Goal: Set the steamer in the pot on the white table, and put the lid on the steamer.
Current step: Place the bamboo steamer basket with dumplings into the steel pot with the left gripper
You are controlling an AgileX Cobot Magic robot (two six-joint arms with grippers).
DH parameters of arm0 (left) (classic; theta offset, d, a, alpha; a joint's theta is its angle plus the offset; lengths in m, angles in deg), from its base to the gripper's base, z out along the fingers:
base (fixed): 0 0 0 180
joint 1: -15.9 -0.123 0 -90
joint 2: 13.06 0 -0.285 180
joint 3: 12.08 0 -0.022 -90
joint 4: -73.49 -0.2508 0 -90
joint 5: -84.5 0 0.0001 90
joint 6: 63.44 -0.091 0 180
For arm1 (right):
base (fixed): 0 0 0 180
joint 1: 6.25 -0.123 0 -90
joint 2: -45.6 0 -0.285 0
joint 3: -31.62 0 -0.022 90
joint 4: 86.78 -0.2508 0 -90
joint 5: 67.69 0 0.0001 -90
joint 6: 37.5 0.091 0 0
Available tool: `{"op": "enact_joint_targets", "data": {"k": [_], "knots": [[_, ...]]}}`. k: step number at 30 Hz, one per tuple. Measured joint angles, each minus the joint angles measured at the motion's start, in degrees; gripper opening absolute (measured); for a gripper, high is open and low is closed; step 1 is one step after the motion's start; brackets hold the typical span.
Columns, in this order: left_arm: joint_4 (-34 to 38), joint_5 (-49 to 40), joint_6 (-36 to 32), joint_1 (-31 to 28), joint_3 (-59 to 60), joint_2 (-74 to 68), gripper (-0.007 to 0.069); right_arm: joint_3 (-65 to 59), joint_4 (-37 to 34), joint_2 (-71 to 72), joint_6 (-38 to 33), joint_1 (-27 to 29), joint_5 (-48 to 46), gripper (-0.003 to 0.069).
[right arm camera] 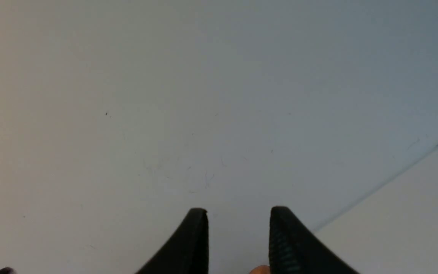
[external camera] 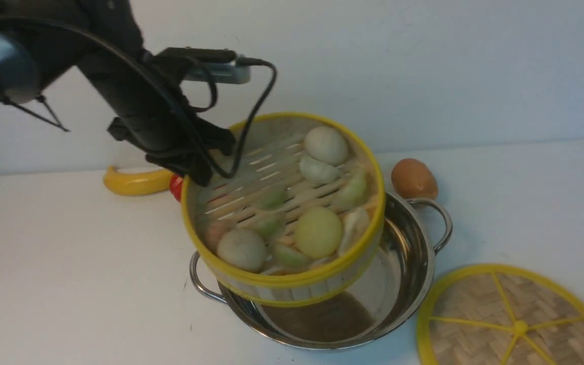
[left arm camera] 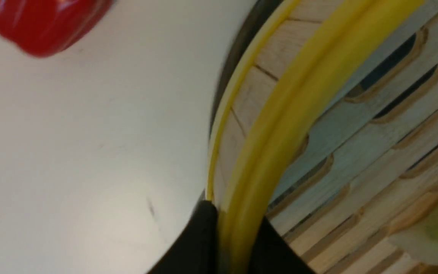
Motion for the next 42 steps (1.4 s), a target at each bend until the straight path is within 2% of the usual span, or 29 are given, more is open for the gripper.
{"op": "enact_joint_targets", "data": {"k": [7, 42], "knots": [[-3.9, 0.0, 1.8, 4.1, -5.6, -7.8, 0.0051, 0.0, 0.0, 0.0, 0.0, 0.0, 0.0, 0.0242], [-3.2, 1.1, 2.1, 6.1, -6.1, -14.9, 0.0049, 0.0, 0.1, 0.0, 0.0, 0.0, -2.4, 0.0242]]}}
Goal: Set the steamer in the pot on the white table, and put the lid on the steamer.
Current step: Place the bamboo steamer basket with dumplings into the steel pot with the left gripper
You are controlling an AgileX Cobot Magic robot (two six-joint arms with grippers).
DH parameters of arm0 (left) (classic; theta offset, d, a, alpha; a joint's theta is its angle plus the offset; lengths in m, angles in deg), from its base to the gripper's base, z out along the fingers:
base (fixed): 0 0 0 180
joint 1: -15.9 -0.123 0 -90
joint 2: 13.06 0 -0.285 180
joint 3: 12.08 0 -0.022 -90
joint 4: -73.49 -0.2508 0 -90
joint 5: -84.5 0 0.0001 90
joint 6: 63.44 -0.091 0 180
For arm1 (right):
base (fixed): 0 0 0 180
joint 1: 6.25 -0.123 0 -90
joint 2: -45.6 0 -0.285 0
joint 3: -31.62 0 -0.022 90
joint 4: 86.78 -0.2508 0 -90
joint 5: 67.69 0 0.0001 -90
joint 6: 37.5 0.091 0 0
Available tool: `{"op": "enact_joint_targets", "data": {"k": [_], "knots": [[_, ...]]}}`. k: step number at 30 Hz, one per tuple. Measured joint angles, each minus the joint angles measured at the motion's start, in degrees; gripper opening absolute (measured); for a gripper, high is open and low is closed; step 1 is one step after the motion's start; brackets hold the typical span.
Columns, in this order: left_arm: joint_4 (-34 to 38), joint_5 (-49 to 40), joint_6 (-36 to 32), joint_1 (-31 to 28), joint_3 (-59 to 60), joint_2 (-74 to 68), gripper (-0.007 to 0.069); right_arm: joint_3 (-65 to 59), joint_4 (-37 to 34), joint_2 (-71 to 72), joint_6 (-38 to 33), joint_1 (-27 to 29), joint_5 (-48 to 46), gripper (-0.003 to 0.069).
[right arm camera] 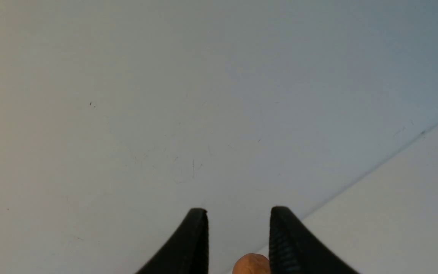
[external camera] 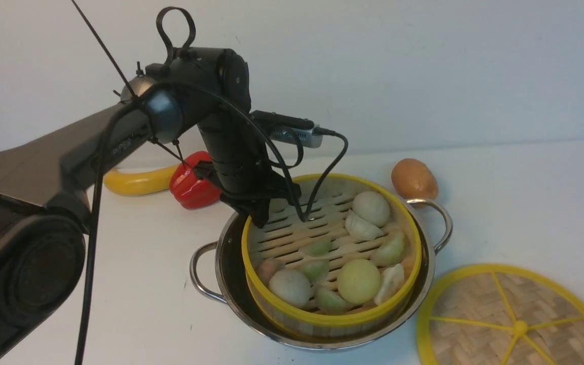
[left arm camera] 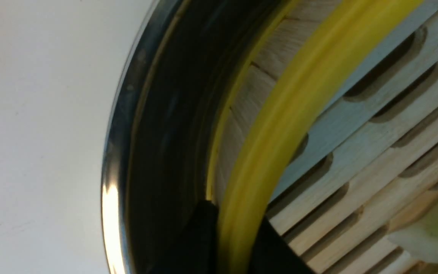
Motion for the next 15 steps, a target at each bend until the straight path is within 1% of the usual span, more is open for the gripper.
{"op": "enact_joint_targets", "data": {"k": [7, 15], "knots": [[-2.4, 0.0, 0.0, 0.0, 0.0, 0.0, 0.0049, 0.0, 0.0, 0.0, 0.0, 0.0, 0.0, 0.0242], [-2.0, 0.0, 0.1, 0.0, -0.1, -1.2, 0.0048, 0.0, 0.0, 0.0, -0.2, 0.0, 0.0, 0.0242]]}}
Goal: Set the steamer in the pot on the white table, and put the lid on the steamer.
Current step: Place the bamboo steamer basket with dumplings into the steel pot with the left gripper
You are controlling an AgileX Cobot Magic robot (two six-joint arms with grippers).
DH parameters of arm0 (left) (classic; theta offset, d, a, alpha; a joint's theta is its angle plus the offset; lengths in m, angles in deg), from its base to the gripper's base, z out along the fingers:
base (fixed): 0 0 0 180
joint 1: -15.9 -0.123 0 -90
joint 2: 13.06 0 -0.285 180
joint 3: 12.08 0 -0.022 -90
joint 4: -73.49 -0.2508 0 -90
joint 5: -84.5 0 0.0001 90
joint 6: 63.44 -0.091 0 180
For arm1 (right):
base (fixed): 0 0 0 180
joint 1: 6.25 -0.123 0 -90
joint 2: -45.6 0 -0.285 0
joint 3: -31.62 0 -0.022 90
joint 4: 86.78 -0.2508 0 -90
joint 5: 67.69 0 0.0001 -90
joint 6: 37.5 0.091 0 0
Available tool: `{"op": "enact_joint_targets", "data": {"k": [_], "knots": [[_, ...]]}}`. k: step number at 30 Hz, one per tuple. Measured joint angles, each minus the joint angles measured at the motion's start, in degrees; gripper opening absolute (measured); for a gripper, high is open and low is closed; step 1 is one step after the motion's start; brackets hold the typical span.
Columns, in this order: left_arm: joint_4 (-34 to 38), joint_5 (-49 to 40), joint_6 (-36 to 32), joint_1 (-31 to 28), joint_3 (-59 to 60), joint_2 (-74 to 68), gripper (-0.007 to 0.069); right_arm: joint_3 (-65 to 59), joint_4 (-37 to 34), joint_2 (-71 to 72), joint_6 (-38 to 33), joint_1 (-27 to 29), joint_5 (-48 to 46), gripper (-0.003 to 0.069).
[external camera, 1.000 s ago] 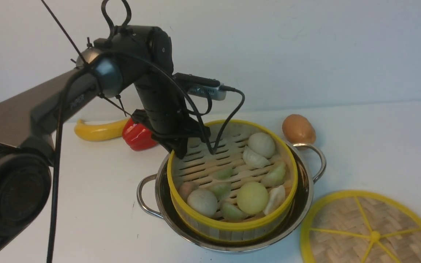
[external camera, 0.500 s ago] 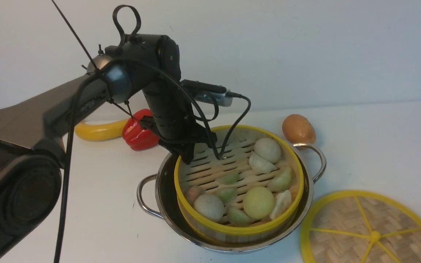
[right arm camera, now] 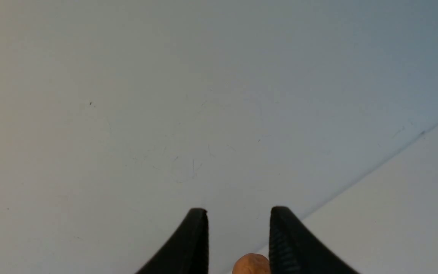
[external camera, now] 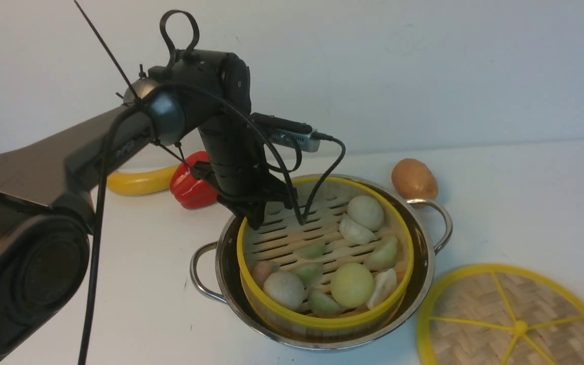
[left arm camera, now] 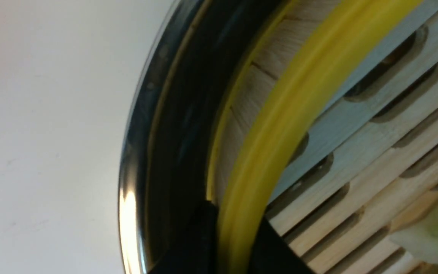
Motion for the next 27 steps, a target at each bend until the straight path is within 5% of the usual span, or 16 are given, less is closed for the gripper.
{"op": "enact_joint_targets", "data": {"k": [20, 27], "knots": [[0.9, 1.5, -0.1, -0.1, 0.0, -1.6, 0.0060, 0.0, 0.2, 0.0, 0.0, 0.0, 0.0, 0.0242], [2.3, 1.8, -0.1, -0.1, -0.2, -1.6, 0.0256, 0.0, 0.2, 0.0, 0.0, 0.0, 0.0, 0.0242]]}}
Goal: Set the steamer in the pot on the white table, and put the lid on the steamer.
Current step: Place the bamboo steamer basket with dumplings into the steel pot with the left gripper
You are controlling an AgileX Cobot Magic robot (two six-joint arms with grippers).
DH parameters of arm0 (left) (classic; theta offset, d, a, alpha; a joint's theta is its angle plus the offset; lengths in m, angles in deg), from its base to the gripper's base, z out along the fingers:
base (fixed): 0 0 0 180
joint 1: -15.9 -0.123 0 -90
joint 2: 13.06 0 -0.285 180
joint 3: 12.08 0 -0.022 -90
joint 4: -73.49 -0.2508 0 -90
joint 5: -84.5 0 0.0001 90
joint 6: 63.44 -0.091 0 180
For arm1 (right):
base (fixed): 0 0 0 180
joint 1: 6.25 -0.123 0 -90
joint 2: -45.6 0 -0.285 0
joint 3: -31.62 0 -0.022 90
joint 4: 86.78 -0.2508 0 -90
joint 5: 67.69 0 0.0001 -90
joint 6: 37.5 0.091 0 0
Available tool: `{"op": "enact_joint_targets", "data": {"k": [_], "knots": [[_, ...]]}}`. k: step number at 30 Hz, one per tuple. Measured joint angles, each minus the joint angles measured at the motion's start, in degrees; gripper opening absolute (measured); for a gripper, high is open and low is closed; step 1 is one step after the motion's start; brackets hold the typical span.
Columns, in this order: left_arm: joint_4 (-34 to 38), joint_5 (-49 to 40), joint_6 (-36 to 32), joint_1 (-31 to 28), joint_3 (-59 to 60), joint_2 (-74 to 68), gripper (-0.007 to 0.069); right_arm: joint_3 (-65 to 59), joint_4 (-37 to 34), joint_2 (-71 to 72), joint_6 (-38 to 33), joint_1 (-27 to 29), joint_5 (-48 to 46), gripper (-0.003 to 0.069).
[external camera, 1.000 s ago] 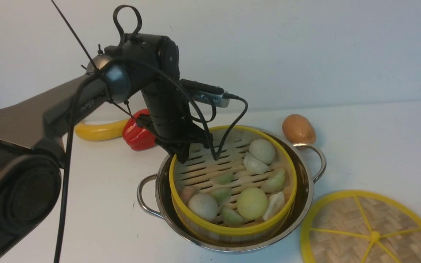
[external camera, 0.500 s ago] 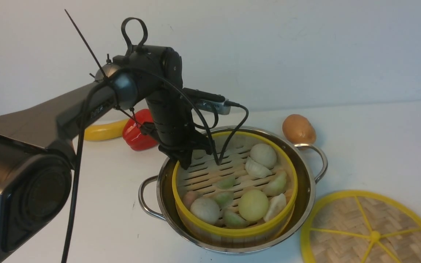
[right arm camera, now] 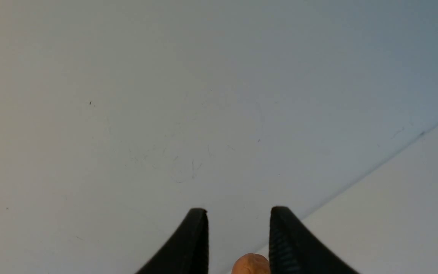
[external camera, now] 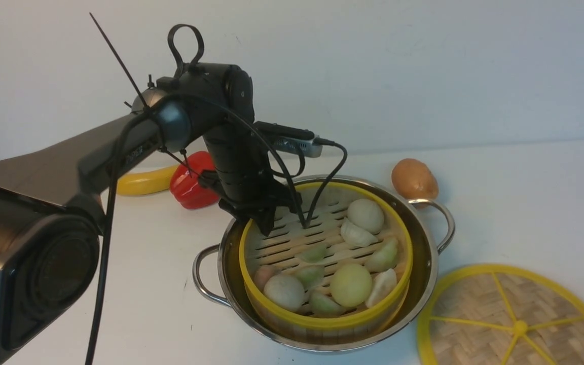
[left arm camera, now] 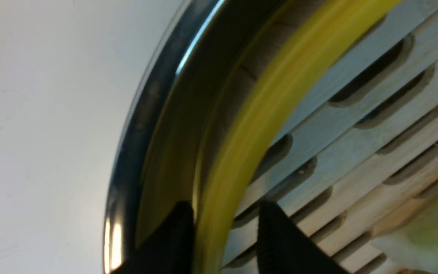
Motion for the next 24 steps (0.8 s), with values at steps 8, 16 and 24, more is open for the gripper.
{"op": "enact_joint_targets", "data": {"k": [8, 16, 24], "knots": [[-1.3, -2.2, 0.0, 0.1, -3.5, 0.1, 0.0389, 0.0, 0.0, 0.0, 0.0, 0.0, 0.0, 0.0242], [-6.6, -2.7, 0.0, 0.1, -18.4, 3.6, 0.0395, 0.0, 0.0, 0.0, 0.0, 0.0, 0.0, 0.0242], [-8.7, -2.5, -1.3, 0.1, -21.8, 17.0, 0.0234, 1.5, 0.0, 0.0, -5.8, 0.0, 0.2, 0.0242]]}}
